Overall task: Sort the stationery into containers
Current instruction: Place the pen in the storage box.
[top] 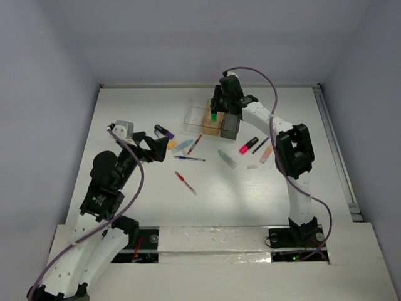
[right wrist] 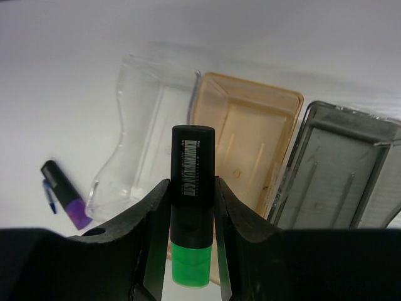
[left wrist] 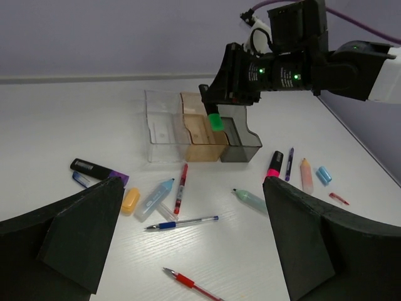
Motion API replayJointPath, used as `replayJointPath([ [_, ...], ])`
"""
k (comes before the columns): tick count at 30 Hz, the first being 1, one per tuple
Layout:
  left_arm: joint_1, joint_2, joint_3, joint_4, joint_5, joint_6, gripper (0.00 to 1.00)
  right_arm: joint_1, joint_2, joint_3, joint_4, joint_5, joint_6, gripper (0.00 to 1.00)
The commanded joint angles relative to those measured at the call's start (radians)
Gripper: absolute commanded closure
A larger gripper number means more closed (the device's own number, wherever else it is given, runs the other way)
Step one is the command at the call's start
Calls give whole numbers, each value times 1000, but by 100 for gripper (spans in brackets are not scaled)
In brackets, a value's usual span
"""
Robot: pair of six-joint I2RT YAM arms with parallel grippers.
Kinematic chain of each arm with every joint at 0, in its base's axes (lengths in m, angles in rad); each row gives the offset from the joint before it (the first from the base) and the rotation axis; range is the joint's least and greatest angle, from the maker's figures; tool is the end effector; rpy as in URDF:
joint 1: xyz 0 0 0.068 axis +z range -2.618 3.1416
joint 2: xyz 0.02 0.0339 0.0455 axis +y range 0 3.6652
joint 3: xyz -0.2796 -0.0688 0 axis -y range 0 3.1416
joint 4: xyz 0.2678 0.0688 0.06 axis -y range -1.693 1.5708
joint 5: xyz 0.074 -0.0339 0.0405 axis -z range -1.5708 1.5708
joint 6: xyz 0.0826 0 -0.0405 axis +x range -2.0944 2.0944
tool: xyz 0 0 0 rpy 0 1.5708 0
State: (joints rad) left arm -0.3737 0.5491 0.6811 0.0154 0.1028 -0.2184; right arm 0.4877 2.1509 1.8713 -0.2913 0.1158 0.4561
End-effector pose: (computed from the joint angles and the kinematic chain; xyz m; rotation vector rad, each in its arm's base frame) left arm 0.1771 -0.0785 0.3771 0.1981 1.4343 -0.5600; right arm 0.5155 0.2627 0.2468 0.0344 2.1677 0.4262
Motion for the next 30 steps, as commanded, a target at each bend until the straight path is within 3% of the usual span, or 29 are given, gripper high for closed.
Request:
replayJointPath([
  [1, -5, -11, 37, 23, -20, 5, 8, -8, -8, 48, 11, 7, 44, 81],
  [3, -14, -11, 35, 24, -18, 5, 15, -8, 7, 46, 6, 15, 52, 72],
  [6, -14, -9, 34, 24, -20, 5, 17, -8, 10, 34, 10, 16, 55, 44],
  [8, -14, -9, 35, 24, -20, 4, 16, -8, 3, 34, 12, 16, 49, 34],
  [13, -24, -9, 35, 24, -18, 5, 8, -8, -78, 23, -20, 47, 4, 34],
  [14, -24, -11, 35, 23, -20, 7, 6, -8, -109, -4, -23, 68, -19, 38],
  [17, -24, -17, 37, 18, -26, 7, 3, -8, -270, -209, -19, 103, -42, 44],
  [23, -42, -18, 40, 15, -32, 10, 1, -69, -551, -636, -89, 88, 4, 44],
  [30, -51, -17, 40, 11, -40, 10, 1, -135, -568, -725, -118, 47, 27, 44],
])
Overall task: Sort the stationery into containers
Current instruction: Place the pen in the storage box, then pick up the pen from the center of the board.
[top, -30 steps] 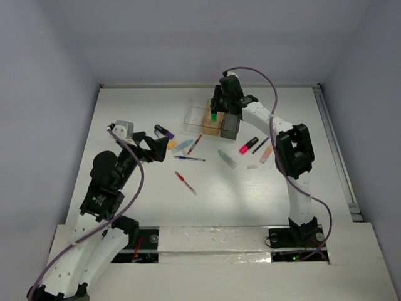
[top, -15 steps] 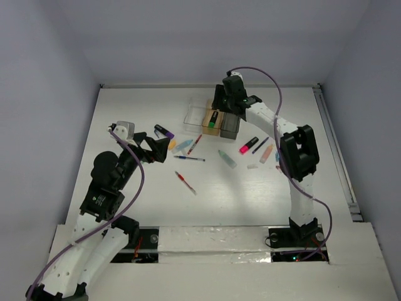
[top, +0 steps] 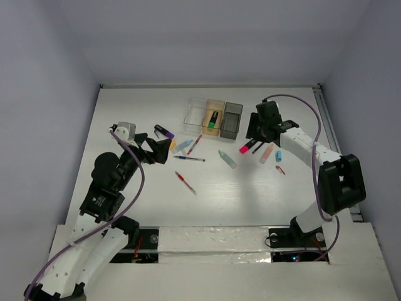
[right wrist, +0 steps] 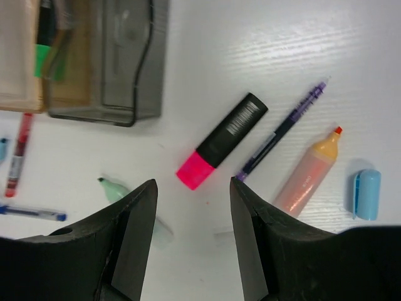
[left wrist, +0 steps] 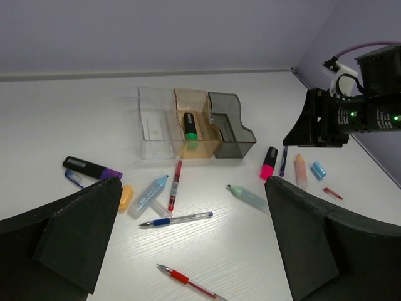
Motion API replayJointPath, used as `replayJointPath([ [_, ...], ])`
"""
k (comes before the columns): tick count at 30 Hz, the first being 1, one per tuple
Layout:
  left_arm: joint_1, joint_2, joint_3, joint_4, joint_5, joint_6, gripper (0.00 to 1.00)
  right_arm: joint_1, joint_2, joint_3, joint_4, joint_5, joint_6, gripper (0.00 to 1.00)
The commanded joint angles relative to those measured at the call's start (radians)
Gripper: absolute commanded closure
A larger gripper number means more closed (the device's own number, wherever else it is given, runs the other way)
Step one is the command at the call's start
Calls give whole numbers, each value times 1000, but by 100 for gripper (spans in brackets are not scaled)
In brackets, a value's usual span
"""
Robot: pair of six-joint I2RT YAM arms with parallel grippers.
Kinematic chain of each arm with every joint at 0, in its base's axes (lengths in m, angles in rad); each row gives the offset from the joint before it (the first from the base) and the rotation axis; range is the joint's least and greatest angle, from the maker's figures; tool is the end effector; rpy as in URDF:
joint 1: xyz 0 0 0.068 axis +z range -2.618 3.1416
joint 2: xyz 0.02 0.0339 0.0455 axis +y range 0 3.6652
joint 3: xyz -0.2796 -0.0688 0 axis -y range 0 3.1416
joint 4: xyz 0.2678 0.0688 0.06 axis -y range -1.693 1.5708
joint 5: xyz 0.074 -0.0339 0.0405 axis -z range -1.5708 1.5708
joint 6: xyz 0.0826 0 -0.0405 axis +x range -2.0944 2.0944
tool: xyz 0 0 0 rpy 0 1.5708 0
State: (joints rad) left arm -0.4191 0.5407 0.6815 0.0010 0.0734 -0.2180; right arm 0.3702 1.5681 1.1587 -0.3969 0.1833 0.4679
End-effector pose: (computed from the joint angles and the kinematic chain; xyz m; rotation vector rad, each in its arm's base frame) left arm 0.1728 -0.0836 0.3765 0.2071 1.4398 -0.5754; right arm 0.3748 0.1293 0.2295 0.2029 2.3591 0.1884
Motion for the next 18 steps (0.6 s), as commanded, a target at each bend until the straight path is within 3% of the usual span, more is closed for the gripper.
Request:
replayJointPath([
  [1, -6, -10, 39, 25, -12, 9, 1, -27, 26, -11, -7, -31, 17, 45],
  [6, -6, -19, 38, 22, -15, 9, 1, -40, 93, 18, 18, -97, 21, 46],
  [18, -6, -22, 39, 22, -17, 12, 1, -40, 242, 78, 9, -48, 31, 43],
])
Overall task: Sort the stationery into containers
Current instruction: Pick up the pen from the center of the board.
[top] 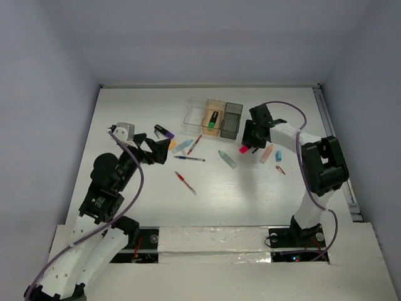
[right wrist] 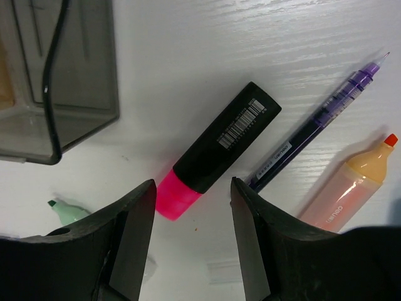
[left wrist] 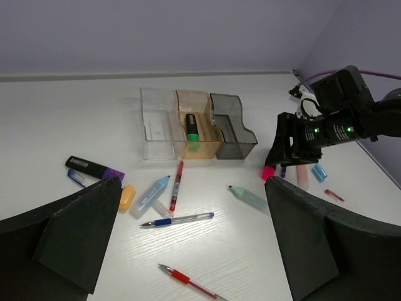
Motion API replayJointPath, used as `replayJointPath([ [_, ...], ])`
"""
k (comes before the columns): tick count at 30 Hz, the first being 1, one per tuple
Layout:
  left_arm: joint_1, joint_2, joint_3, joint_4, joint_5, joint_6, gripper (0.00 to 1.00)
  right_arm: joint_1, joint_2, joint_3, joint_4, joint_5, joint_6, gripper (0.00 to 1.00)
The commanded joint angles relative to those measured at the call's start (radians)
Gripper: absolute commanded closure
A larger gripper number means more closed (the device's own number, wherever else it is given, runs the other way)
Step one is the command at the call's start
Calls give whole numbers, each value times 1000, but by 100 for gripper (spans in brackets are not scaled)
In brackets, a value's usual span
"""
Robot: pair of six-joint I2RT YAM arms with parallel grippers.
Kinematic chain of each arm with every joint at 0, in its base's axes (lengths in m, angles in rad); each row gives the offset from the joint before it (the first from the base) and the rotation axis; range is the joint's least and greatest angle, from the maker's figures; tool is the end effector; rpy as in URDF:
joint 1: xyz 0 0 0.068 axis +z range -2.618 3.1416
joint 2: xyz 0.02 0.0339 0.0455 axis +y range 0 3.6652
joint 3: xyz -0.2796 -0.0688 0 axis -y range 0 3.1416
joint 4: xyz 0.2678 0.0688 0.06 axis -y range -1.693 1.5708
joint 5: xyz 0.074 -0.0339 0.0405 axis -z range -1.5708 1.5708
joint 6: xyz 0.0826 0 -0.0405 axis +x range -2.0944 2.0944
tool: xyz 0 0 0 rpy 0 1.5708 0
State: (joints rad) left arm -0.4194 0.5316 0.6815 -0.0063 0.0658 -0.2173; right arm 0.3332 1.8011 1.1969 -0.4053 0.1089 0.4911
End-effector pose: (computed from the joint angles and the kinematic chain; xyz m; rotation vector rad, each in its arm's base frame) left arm 0.1710 -0.0822 0.3769 0.2013 1.4382 -0.5700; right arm 0.4012 0.1293 0.1508 0.2439 2.5687 0.1691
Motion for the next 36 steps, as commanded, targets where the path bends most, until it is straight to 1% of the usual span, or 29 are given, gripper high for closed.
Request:
replayJointPath([
  [1, -5, -13, 39, 28, -9, 12, 1, -3, 12, 40, 17, 37, 7, 43],
  [7, -5, -15, 39, 28, -11, 12, 1, -3, 56, 50, 32, 66, 4, 42],
  [12, -5, -15, 39, 26, -12, 13, 1, -13, 109, 76, 51, 96, -2, 46],
  [14, -5, -13, 39, 28, -12, 13, 1, -13, 130, 99, 36, 120, -11, 51],
  [18, -5, -15, 39, 26, -14, 15, 1, -13, 161, 121, 26, 150, -29, 53],
  [19, -5, -15, 39, 26, -14, 13, 1, -13, 167, 125, 23, 147, -29, 55],
  [21, -5, -16, 39, 25, -15, 15, 1, -13, 173, 125, 39, 134, -23, 67],
  [22, -5, -16, 39, 25, -15, 15, 1, -13, 173, 128, 42, 129, -20, 67],
  [23, -5, -16, 39, 25, -14, 16, 1, -13, 175, 133, 45, 126, -20, 71],
  [24, -5, -15, 39, 25, -15, 15, 1, -13, 176, 138, 45, 124, -19, 71],
  [25, -5, -16, 39, 26, -14, 15, 1, -13, 179, 154, 45, 127, -19, 75],
  [26, -5, -12, 39, 26, -14, 16, 1, -13, 176, 164, 43, 129, -20, 81],
  [27, -5, -12, 38, 26, -14, 15, 1, -13, 173, 171, 42, 150, -26, 82],
  [31, -5, -10, 38, 26, -15, 13, 1, -13, 103, 207, 45, 195, -57, 82],
  [32, -5, -7, 38, 28, -12, 13, 1, -13, 57, 222, 46, 204, -68, 82],
  [36, -5, 5, 39, 29, -8, 12, 1, 38, -67, 220, 125, 242, -180, 82],
])
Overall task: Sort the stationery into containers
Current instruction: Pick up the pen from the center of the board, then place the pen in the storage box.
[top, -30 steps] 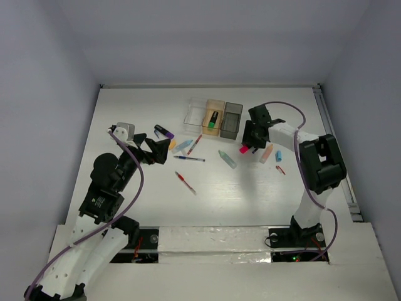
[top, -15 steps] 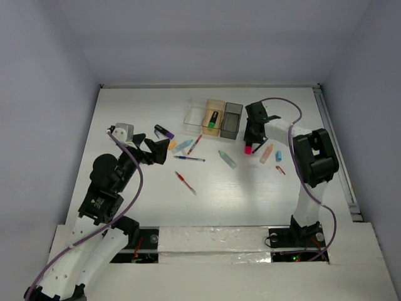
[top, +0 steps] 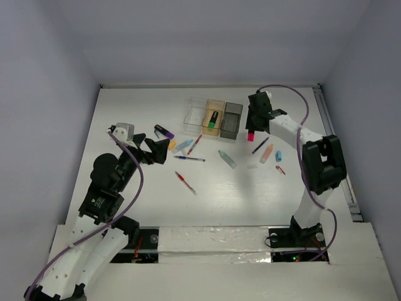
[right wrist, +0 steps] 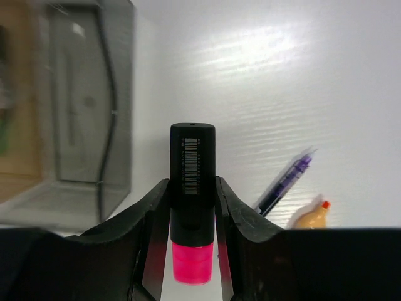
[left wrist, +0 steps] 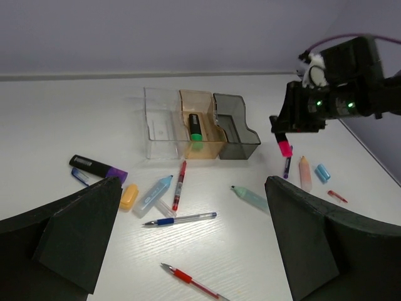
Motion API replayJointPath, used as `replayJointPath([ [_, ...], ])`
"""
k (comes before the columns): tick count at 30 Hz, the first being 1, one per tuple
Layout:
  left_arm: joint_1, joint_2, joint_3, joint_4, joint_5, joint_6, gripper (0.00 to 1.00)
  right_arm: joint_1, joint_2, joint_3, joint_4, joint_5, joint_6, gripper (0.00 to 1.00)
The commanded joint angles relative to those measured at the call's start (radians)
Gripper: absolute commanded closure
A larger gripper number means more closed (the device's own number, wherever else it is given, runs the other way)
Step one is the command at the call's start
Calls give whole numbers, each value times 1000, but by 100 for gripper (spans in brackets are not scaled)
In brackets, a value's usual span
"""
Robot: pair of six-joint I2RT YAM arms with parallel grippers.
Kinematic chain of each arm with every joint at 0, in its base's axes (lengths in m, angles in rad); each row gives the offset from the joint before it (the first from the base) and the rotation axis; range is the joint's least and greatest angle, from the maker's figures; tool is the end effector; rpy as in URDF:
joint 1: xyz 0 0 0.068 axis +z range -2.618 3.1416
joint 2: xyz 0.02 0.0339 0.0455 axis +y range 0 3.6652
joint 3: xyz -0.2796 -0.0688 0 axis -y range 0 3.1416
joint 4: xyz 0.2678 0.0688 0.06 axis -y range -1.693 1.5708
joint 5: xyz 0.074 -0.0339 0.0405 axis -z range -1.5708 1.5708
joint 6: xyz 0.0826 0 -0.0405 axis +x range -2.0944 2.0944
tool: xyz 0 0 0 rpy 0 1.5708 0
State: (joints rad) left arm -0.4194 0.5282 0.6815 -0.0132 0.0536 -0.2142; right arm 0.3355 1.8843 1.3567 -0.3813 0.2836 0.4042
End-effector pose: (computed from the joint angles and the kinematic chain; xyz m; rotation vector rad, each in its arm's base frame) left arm 0.1708 -0.0810 0.3765 0.1935 1.4417 -0.5583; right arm 0.4439 0.1303 0.1756 0.2023 2.4217 -0.0216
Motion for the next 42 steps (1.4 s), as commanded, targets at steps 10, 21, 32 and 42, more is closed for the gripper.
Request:
replayJointPath([
  [10, -5, 78, 49, 30, -35, -36, 1, 80, 21, 300, 222, -221, -4, 78],
  [21, -5, 308, 179, -140, -204, -259, 14, 125, 174, 404, 252, -276, 38, 77],
  [32, -5, 558, 181, -73, -310, -568, 28, 125, 207, 466, 225, -300, 38, 38],
  [42, 4, 869, 277, 29, -425, -628, 33, 125, -139, 65, 370, -351, 71, 57],
])
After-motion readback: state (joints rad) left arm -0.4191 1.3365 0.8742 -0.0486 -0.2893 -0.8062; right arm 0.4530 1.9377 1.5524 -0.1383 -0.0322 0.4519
